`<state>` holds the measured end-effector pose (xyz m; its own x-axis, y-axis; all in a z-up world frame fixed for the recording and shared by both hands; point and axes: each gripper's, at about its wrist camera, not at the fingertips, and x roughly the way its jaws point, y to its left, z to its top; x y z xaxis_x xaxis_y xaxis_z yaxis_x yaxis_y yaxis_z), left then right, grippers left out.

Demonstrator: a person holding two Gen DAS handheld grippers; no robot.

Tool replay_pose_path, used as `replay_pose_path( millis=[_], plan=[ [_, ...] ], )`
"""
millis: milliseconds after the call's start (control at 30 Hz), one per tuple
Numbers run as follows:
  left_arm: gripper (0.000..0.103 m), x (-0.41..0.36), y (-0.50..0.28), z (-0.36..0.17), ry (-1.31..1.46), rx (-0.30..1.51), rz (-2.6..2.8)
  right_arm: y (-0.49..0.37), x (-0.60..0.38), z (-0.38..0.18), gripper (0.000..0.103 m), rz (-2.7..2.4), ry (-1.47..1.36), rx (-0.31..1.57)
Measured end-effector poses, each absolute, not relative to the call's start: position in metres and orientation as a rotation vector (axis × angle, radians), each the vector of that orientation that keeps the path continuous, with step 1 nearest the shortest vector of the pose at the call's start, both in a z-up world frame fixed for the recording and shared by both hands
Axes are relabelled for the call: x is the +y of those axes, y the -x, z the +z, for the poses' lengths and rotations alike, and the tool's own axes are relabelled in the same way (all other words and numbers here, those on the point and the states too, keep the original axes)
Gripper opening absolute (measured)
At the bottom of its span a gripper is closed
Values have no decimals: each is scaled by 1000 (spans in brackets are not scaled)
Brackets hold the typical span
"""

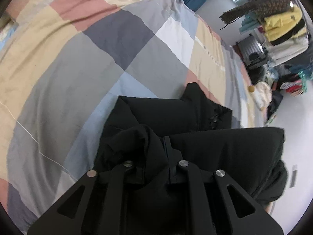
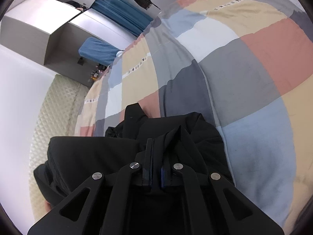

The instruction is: Fold large clothes

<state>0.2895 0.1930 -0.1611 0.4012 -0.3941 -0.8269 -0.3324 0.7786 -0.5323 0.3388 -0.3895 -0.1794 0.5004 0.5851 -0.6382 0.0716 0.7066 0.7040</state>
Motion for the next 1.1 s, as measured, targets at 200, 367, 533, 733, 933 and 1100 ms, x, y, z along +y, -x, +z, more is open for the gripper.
replay_pose_path(
  millis=[200, 367, 533, 733, 933, 1100],
  plan=[
    [23, 201, -268, -149, 829, 1164, -80, -321, -410, -168, 11, 379, -866, 1003],
    [68, 205, -244, -128, 872, 1127, -133, -295, -434, -139, 46, 370, -865, 962],
    [76, 202, -221, -94, 773, 1027, -121, -267, -441, -93, 46, 316, -701, 900],
    [78, 170, -188, -43, 555, 808, -99, -234, -406, -43, 56, 305, -513, 766],
    [78, 125, -171, -30, 372, 664, -103, -213, -333, -25, 72, 361, -340, 670],
    [78, 87, -179, -50, 245, 621, -126, -206, -255, -50, 75, 437, -204, 668]
  ],
)
